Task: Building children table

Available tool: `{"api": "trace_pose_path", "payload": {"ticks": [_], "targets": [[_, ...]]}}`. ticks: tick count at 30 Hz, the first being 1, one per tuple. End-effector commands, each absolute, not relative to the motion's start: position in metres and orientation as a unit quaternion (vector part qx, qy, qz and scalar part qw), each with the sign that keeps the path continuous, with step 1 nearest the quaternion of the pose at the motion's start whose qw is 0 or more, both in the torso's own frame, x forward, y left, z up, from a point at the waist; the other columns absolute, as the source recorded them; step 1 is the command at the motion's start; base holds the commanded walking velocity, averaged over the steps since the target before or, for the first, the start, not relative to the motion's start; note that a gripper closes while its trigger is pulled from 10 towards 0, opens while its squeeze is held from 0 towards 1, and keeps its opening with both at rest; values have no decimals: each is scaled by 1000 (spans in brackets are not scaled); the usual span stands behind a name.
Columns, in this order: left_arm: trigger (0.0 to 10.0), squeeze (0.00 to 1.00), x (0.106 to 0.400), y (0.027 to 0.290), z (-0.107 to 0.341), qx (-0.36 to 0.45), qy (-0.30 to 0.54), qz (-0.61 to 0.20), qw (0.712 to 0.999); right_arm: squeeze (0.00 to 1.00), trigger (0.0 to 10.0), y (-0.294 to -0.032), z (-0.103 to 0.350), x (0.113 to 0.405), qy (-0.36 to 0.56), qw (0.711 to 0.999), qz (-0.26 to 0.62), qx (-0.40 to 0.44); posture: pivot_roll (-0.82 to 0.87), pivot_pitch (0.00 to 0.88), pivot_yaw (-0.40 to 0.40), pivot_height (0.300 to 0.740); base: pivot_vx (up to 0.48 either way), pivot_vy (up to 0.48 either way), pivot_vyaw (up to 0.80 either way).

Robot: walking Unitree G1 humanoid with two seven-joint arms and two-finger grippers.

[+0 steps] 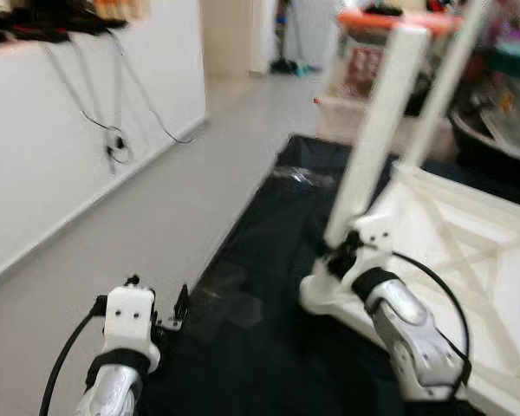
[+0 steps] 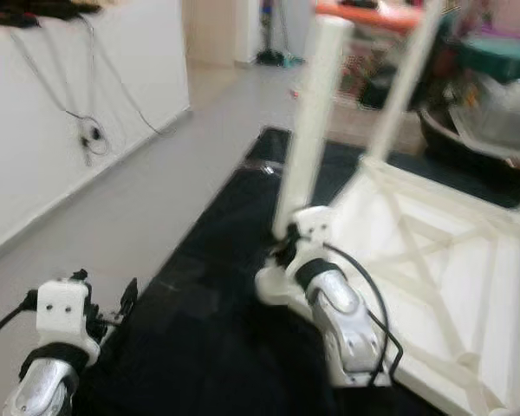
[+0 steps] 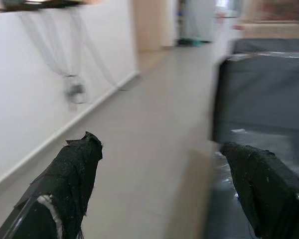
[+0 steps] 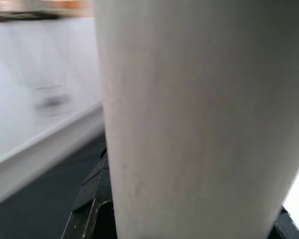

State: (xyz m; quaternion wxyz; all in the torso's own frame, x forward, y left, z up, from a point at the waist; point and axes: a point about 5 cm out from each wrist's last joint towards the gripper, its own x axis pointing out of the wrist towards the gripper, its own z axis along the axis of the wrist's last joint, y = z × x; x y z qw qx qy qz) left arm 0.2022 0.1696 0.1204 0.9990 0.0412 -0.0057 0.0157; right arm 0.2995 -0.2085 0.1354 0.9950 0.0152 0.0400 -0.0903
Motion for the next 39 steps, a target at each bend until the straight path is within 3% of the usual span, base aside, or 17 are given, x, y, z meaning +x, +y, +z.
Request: {"api": "trace_pose_path", "payload": {"ticks": [1,2,8,9,10,11,12,15,16,25,27,34,39], "targets": [[10000,0,203,168,120,46,0,13,999,0,0,-252,90,271,156,956,-249,-5,142,0,-61,740,0,0,0],[10000,0,201,168,119,49,3,12,999,0,0,-269,81,248,170,925,-338,-16,149,0,-63,740,0,0,0],[10000,0,201,172,119,51,4,21,998,0,0,-249,84,249,150,943,-299,-2,148,0,-61,740,0,0,0],[10000,0,202,172,119,51,3,20,999,0,2902,-241,87,254,142,948,-284,5,146,0,-56,740,0,0,0],[10000,0,203,171,119,51,3,19,999,0,9059,-233,92,260,137,956,-260,5,145,0,-54,740,0,0,0],[10000,0,203,171,119,51,3,19,999,0,9059,-233,92,260,137,956,-260,5,145,0,-54,740,0,0,0],[10000,0,203,171,119,51,3,18,999,0,10000,-227,98,266,127,961,-247,5,145,0,-54,740,0,0,0],[10000,0,203,172,118,51,4,19,999,0,10000,-214,114,276,85,975,-204,6,141,0,-55,740,0,0,0],[10000,0,204,172,118,50,4,19,999,1000,10000,-214,118,276,67,978,-198,9,141,0,-54,740,0,0,0],[10000,0,203,176,116,55,5,22,998,1000,10000,-200,154,261,-34,987,-154,-5,137,0,-54,740,0,0,0],[10000,0,203,176,116,55,5,22,998,1000,10000,-200,154,261,-34,987,-154,-5,137,0,-54,740,0,0,0],[10000,0,200,179,113,56,7,29,998,1000,10000,-192,151,212,-16,990,-137,-35,87,0,-43,740,0,0,0],[10000,0,199,179,112,60,8,30,998,1000,10000,-197,148,196,2,991,-117,-58,83,0,-48,740,0,0,0]]}}
